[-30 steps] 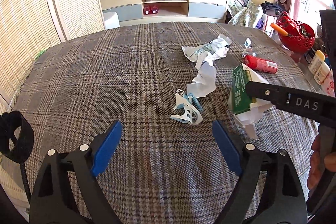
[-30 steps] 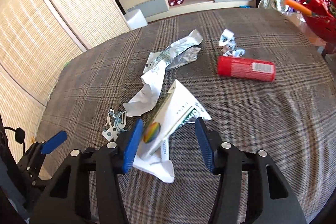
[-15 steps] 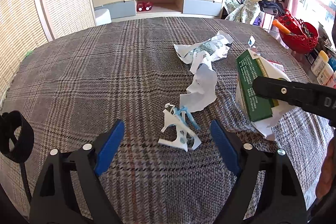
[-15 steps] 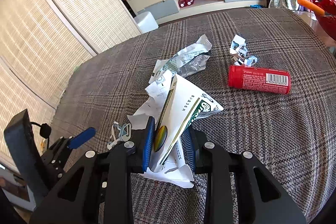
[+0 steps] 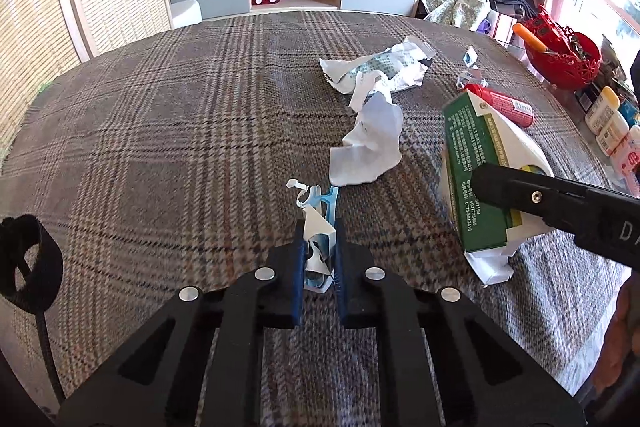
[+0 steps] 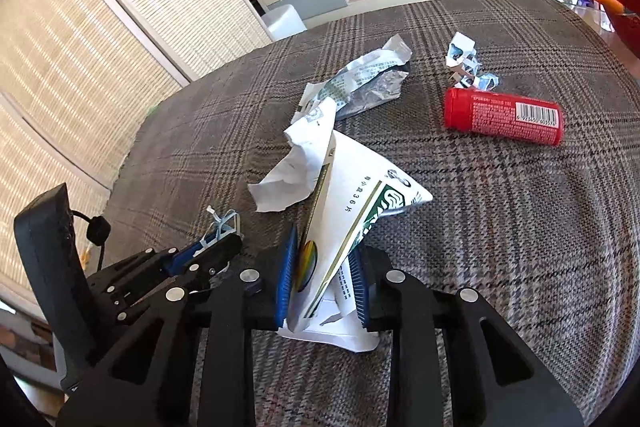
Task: Collect trash
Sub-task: 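Carry the wrapper and green box over the bin and release both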
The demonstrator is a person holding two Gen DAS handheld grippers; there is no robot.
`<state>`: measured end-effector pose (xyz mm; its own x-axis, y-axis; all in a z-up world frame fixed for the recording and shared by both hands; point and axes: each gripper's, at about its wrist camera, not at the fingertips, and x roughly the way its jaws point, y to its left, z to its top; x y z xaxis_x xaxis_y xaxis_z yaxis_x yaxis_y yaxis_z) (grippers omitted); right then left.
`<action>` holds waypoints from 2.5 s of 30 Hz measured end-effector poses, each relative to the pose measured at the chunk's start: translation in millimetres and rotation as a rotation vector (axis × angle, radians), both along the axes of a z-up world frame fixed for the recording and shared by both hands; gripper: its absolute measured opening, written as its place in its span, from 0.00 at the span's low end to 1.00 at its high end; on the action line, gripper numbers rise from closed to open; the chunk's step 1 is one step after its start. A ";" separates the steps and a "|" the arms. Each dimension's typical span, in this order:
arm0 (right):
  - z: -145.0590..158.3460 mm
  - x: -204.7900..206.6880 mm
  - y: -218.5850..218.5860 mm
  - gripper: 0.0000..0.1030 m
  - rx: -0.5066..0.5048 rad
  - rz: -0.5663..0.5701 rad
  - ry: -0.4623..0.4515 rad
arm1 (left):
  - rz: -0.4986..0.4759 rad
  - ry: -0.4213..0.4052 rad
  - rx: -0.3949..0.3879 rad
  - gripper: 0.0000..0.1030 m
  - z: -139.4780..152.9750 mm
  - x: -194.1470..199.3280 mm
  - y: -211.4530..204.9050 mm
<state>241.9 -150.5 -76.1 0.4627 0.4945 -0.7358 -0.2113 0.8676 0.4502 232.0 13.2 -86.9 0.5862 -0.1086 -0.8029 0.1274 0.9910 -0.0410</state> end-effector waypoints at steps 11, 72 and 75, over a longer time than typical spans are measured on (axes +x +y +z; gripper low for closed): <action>4.8 -74.9 1.5 0.23 0.041 0.016 0.023 | 0.027 -0.040 -0.004 0.10 36.9 -84.3 11.1; -133.8 -229.4 -53.3 0.49 -0.112 -0.028 0.162 | -0.043 0.271 -0.144 0.31 -142.5 -256.8 -70.0; -130.7 -229.2 -54.1 0.58 -0.133 -0.043 0.151 | -0.027 0.256 -0.132 0.57 -138.7 -258.8 -65.9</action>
<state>12.6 -204.6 -206.8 0.3610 0.3706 -0.8558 -0.1116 0.9282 0.3549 -26.8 -52.7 -225.6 0.3616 -0.2343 -0.9024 0.1221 0.9715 -0.2033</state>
